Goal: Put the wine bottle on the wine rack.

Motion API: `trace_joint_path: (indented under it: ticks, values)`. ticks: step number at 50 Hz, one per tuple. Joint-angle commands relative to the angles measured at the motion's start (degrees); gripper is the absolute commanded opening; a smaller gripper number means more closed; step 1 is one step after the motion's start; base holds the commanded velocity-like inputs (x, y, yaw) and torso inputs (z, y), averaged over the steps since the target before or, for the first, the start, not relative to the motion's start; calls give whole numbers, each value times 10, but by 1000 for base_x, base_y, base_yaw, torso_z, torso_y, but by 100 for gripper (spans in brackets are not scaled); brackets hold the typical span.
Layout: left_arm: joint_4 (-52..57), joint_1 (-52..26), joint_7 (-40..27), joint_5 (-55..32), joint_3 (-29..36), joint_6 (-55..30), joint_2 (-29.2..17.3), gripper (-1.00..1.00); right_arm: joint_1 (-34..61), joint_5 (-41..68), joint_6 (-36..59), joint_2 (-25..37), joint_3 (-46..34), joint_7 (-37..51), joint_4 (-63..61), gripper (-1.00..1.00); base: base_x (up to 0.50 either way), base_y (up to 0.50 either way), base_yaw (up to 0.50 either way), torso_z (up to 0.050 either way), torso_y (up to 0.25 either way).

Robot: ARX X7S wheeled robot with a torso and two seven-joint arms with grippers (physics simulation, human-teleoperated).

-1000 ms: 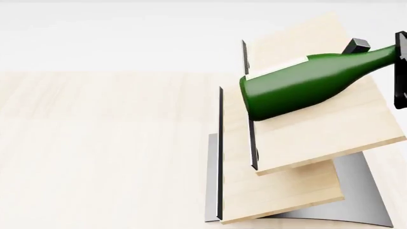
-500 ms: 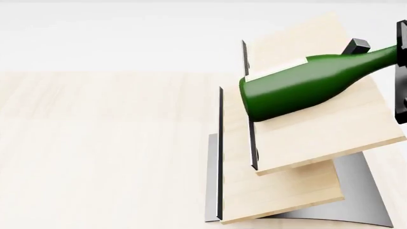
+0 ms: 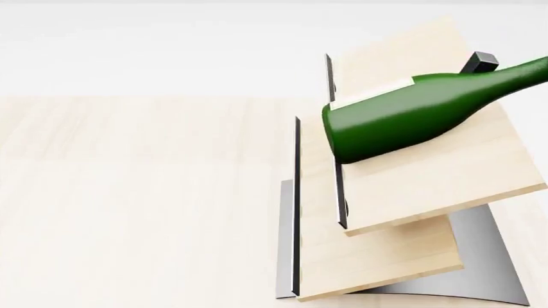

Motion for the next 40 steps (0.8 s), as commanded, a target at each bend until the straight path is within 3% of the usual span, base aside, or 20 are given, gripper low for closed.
trace_joint_path:
  ticks: [1,12,40]
  values:
    - [1,-1,-1,1,2,-2,-1,100,-17,4,-8,25,19,-27,23,100,0,0,0,0,0]
    - [1,-1,-3,2,4,-2,-2,100,-120,47,-36,18,80,44,-119,100,0,0,0,0,0]
    - [0,-4,-7,2,7,-3,-4,100,-253,-143,-142,92,102,115,-334,100,0,0,0,0,0]
